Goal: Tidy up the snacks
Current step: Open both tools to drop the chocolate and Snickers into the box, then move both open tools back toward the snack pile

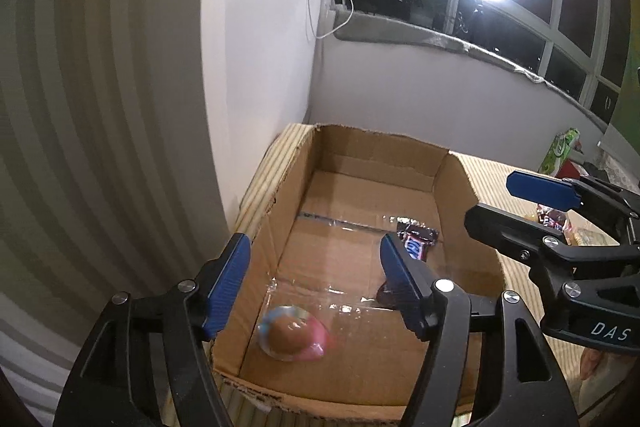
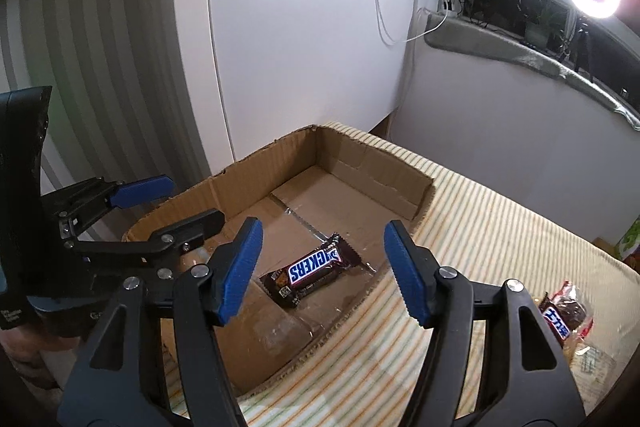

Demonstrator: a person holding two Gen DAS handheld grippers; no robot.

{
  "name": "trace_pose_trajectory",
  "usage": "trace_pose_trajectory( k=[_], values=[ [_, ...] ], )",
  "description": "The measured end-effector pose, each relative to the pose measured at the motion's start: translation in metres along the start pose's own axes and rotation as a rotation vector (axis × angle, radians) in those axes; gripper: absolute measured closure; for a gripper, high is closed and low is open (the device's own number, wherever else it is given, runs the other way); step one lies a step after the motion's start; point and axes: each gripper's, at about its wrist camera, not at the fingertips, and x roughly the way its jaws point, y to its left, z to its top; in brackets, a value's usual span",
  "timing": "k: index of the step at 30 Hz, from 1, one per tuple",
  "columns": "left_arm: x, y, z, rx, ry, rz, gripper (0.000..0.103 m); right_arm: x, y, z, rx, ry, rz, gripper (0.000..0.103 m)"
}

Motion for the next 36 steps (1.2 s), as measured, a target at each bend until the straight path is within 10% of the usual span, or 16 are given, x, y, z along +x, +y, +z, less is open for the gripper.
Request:
trace_pose_trajectory(
  k=[20,36],
  values=[
    [-0.061,-0.068,-0.002,0.109,-0.087,-0.038,0.027,-0.103,-0.048,-0.065,0.121,-0.039,-0.105,0.036],
    [-0.048,-0.152,-0.035,0.194,0.032,-0.143,0.021,-0.145,-0.120,-0.158,0.283,0.018,-0.260,0.024]
  ],
)
